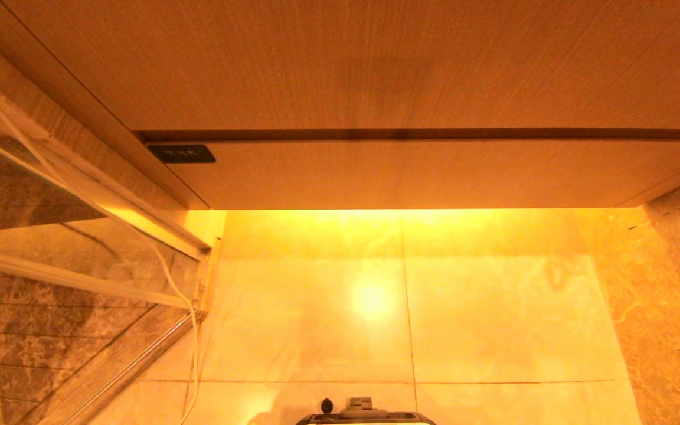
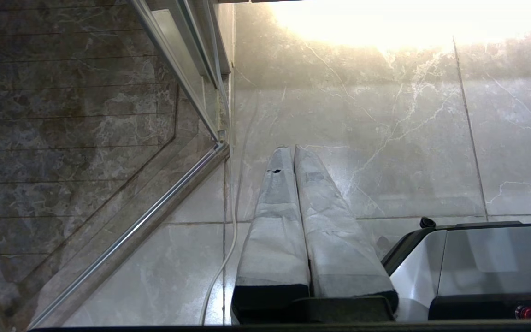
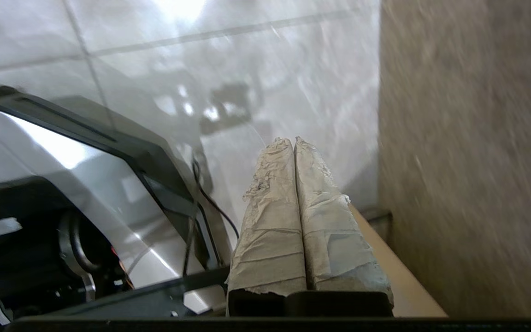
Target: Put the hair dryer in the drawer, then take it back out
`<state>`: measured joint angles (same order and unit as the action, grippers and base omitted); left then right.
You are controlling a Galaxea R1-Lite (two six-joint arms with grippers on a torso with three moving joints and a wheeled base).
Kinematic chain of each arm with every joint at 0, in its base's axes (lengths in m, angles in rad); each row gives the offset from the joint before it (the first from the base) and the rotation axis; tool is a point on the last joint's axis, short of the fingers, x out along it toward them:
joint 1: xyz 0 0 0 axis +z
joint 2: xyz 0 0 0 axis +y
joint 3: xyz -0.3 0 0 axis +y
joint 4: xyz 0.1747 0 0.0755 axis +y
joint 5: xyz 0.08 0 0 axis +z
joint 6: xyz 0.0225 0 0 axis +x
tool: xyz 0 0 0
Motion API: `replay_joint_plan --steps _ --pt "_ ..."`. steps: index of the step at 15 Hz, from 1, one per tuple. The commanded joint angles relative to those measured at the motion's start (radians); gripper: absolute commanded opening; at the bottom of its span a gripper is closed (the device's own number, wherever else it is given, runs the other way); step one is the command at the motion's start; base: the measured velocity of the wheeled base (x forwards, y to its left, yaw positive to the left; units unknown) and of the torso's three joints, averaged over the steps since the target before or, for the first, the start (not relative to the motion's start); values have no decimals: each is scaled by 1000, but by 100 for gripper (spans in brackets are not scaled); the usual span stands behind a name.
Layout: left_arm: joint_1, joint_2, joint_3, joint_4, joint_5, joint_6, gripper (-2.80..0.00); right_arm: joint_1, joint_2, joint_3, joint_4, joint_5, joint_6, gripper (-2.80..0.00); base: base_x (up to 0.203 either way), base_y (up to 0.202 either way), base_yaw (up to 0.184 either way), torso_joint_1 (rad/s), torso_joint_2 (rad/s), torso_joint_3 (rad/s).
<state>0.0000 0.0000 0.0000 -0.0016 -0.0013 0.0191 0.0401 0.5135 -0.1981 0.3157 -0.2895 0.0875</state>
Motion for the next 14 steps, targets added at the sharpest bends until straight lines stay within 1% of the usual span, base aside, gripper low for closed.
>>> replay_joint_plan --steps 1,3,6,7,9,11,12,14 --pt "0 0 2 0 0 1 -280 7 -63 22 -31 26 -24 -280 0 0 0 0 0 0" --pt "0 0 2 0 0 -1 -280 -2 -161 48 -90 78 -67 -280 0 0 0 0 0 0" --pt "0 0 2 0 0 1 -280 -33 -343 100 -116 229 -96 -280 0 0 0 0 0 0" --pt "0 0 2 0 0 1 -280 -37 -387 117 -122 266 -105 -280 0 0 0 0 0 0" --pt "0 0 2 0 0 1 -280 -41 -446 128 -126 287 -128 -280 0 0 0 0 0 0" --pt "0 0 2 0 0 1 -280 -41 -520 134 -145 286 -124 -280 0 0 0 0 0 0" --pt "0 0 2 0 0 1 -280 -42 -514 143 -180 287 -123 -280 0 0 0 0 0 0" --pt "0 0 2 0 0 1 -280 -42 -512 146 -188 288 -130 -280 0 0 0 0 0 0"
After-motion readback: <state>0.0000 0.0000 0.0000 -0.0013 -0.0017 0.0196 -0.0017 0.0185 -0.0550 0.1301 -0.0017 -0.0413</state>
